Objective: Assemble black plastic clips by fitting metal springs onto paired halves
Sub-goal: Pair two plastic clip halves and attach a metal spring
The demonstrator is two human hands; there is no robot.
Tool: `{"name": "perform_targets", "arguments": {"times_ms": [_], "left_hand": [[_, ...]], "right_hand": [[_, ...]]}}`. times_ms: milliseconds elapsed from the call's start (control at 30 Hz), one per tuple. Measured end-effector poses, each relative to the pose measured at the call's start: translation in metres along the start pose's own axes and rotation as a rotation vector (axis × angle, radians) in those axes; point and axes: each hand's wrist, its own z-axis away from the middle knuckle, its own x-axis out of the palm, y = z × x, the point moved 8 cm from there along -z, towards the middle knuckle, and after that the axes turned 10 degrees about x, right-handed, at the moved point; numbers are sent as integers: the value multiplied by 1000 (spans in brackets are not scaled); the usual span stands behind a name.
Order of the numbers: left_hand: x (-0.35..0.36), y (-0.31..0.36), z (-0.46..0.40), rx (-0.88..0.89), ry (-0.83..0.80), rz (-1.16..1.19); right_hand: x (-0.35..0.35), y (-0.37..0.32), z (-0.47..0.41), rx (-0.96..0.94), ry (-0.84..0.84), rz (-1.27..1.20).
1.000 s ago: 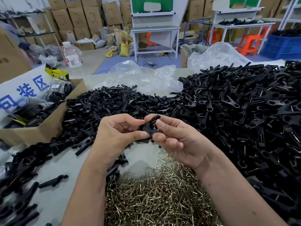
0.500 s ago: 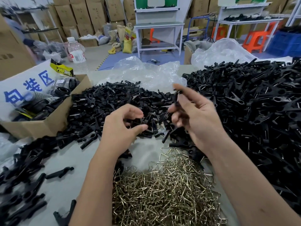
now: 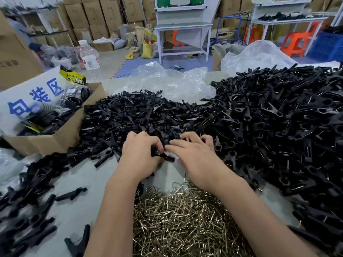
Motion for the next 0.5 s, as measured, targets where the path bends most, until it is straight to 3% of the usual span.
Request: {"name": "perform_targets", "arguments": {"times_ms": [300, 500], "left_hand": [[-8, 1, 5, 8, -102, 144], [-29, -7, 5, -74, 136, 211]], "right_hand": [[-11, 9, 0, 127, 93, -95], [-3, 0, 0, 171, 62, 39]]}}
